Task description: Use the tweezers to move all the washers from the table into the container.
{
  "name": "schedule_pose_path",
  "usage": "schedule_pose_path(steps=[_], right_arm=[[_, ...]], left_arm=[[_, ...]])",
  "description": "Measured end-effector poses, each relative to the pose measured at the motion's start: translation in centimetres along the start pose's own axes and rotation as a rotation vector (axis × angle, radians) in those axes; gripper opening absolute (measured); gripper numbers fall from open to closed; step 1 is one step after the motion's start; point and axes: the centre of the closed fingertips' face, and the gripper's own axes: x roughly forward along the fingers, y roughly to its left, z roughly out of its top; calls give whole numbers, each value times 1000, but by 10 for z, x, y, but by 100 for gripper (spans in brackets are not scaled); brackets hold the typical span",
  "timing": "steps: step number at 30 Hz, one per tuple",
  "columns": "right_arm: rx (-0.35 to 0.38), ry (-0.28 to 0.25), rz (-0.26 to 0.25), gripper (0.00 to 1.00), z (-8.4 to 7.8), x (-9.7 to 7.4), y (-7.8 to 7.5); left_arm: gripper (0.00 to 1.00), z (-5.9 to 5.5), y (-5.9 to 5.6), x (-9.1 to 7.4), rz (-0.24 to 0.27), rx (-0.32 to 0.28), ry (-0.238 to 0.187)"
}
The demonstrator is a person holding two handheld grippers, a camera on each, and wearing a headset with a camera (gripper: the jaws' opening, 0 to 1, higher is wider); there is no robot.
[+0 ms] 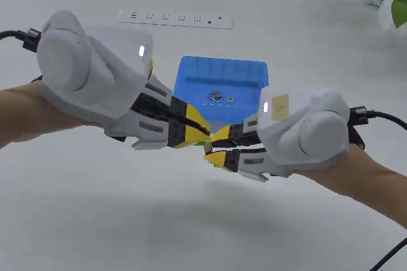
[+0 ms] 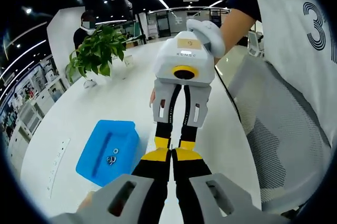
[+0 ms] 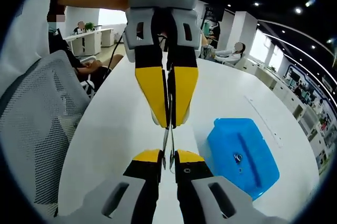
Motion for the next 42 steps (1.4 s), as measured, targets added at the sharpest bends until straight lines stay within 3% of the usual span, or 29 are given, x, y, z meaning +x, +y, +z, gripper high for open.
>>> schedule_pose_path(steps=[10,15,42], right_arm=[[37,5,0,11,-10,9,-8],[44,9,8,11,-13,13,-7],[60,-2,2,11,-12,14,-8]], left_arm=[[5,-11,11,7,12,-30,0],[6,-15,11,10,5,-37,6],[6,-15,12,9,7,-62,0]])
